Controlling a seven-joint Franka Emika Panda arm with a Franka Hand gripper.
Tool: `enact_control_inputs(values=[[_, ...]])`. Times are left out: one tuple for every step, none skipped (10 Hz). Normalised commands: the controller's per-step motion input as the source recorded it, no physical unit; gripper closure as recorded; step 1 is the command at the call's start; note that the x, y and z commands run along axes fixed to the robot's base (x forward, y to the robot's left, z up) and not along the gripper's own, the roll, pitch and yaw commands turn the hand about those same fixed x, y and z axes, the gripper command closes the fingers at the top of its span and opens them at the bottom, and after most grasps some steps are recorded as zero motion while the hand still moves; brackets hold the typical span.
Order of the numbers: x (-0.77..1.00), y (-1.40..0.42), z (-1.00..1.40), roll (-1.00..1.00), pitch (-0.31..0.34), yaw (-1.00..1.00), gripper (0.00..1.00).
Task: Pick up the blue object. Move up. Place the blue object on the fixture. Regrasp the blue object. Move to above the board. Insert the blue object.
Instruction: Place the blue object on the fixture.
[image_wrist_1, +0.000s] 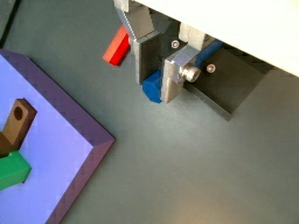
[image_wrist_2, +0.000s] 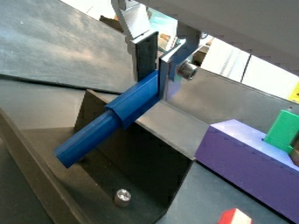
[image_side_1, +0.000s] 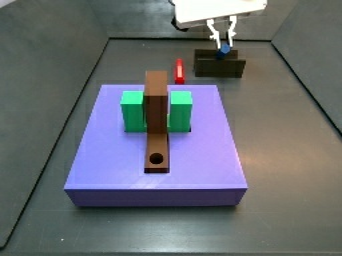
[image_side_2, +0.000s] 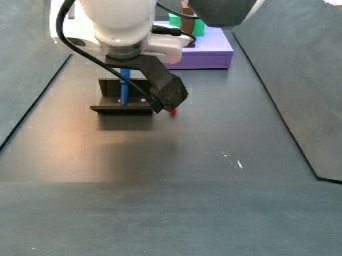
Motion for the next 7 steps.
enact_control_inputs(values=[[0.00, 0.00, -0.15, 0.25, 0.000, 0.00, 1.00], [0.00, 0.00, -0.10, 0.22, 0.009, 0.00, 1.00], [0.00, 0.00, -0.04, 0.13, 0.006, 0.00, 1.00], [0.00, 0.00, 0.00, 0.03, 0.000, 0.00, 1.00], [0.00, 0.03, 0.00, -0.05, 0.000, 0.00, 1.00], [0.00, 0.23, 0.00, -0.49, 0.000, -0.13, 1.00], [0.00, 0.18, 0.00, -0.46, 0.000, -0.13, 1.00]])
